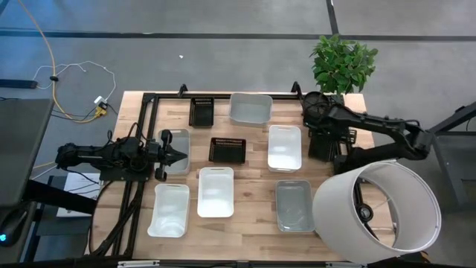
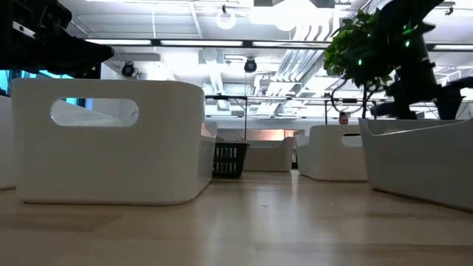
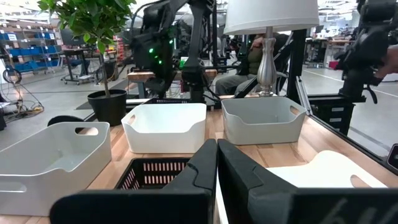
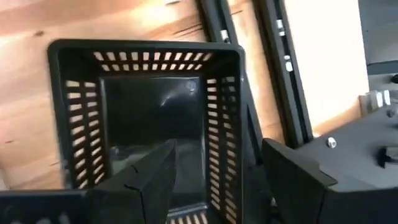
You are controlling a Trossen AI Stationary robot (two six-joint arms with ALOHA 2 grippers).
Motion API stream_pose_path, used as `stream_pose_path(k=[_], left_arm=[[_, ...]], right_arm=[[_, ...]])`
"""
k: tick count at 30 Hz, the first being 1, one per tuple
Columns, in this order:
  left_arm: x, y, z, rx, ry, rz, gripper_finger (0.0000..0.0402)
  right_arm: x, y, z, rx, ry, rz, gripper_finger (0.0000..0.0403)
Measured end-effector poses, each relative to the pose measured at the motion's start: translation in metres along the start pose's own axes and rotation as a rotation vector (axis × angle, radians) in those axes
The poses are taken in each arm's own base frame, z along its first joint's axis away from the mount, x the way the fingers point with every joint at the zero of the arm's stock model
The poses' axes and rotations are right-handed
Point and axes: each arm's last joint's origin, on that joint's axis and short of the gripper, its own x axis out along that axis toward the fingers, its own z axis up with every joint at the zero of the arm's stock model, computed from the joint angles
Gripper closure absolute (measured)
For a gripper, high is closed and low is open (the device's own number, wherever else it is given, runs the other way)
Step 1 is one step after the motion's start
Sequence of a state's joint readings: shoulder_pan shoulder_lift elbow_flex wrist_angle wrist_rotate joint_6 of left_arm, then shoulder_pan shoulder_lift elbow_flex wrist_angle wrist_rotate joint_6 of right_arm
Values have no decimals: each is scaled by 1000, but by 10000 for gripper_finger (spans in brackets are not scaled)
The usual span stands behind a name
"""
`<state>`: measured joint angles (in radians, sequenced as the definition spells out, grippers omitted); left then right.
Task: Stack baskets by color
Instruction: Stack the bottom right black bin on top of the bottom black bin
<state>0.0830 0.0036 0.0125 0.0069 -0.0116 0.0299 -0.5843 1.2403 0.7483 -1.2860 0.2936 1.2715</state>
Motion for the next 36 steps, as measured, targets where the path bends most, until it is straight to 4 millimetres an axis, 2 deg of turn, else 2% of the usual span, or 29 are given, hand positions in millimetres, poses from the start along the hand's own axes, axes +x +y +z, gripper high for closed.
stream_pose_path(k=[4,10,13,19,23,27,33,34,36], left_arm=[[0,0,0,0,0,0,398],[0,0,0,0,0,0,398],[0,0,0,0,0,0,398],[0,0,0,0,0,0,398],[0,0,0,0,0,0,398],[0,0,0,0,0,0,398],[0,0,0,0,0,0,398],[0,0,0,0,0,0,398],[0,0,0,0,0,0,398]], right_arm=[[13,0,6,-33,46,-49,183],[17,-3,16,-31,41,-57,183],[26,-5,19,-10,55,-57,183],[47,-3,18,13,92,34,183],[53,-2,17,23,89,54,192],[53,-1,17,4,80,64,243],[48,-3,12,-107,139,108,380],[46,-4,11,-117,140,114,390],[40,-9,7,-107,136,120,386]])
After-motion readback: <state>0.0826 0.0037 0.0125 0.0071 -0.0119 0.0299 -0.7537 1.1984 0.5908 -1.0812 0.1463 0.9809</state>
